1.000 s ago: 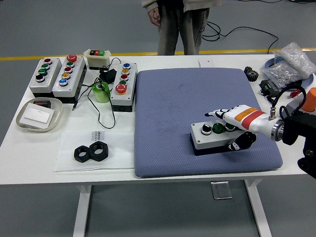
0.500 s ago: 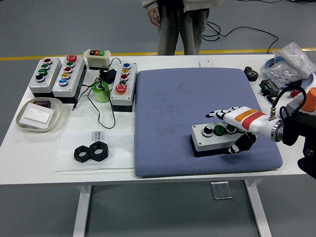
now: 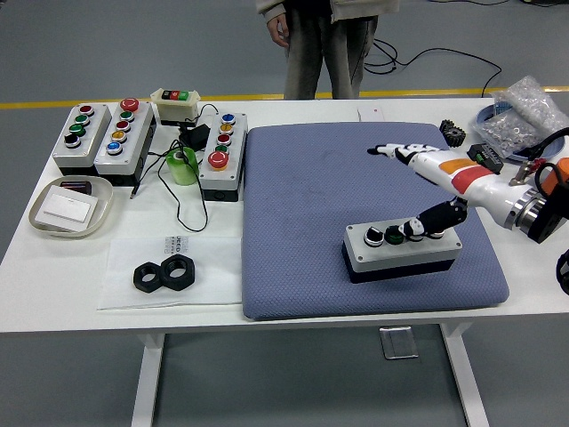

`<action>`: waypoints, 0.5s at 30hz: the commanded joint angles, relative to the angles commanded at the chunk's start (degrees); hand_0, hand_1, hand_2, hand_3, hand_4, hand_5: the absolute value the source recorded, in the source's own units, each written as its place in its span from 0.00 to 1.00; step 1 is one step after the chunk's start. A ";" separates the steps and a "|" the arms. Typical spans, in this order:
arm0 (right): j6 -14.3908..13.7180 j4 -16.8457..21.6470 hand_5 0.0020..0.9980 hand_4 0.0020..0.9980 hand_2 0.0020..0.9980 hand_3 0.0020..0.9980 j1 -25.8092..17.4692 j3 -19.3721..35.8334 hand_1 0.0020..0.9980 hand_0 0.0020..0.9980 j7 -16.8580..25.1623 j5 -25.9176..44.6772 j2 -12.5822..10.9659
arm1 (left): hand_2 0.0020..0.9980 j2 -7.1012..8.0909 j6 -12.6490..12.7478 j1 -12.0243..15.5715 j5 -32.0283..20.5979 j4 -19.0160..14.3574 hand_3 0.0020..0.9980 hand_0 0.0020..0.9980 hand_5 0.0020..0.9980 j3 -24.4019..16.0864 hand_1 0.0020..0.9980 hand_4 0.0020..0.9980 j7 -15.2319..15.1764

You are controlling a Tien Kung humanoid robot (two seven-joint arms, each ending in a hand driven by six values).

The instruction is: Pick up the button,place it on the desk,press the button,press the button

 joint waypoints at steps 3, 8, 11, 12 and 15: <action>-3.84 1.41 0.32 0.82 1.00 1.00 -0.85 1.75 0.87 0.93 -3.18 -1.51 -1.53 | 0.88 0.06 -0.03 -0.06 -0.22 0.01 0.83 0.74 1.00 0.21 0.83 0.64 -0.09; -10.60 2.94 0.40 0.67 0.49 0.92 -3.12 3.42 0.43 0.47 -6.03 -2.04 -3.72 | 0.88 0.08 -0.05 -0.06 -0.48 0.02 0.83 0.74 1.00 0.37 0.83 0.64 -0.18; -13.25 3.13 0.00 0.42 0.30 0.78 -4.69 4.36 0.18 0.31 -5.29 -0.16 -4.77 | 0.88 0.09 -0.06 -0.06 -0.34 0.03 0.83 0.74 1.00 0.30 0.83 0.64 -0.13; -12.99 3.22 0.00 0.42 0.30 0.78 -5.28 4.54 0.18 0.31 -4.94 -0.47 -5.05 | 0.88 0.09 -0.07 -0.04 -0.30 0.03 0.83 0.74 1.00 0.27 0.83 0.64 -0.12; -11.85 3.34 0.00 0.42 0.30 0.78 -6.37 4.58 0.18 0.31 -5.04 -1.29 -5.50 | 0.88 0.03 -0.05 0.02 -0.31 0.06 0.83 0.74 1.00 0.18 0.83 0.64 -0.14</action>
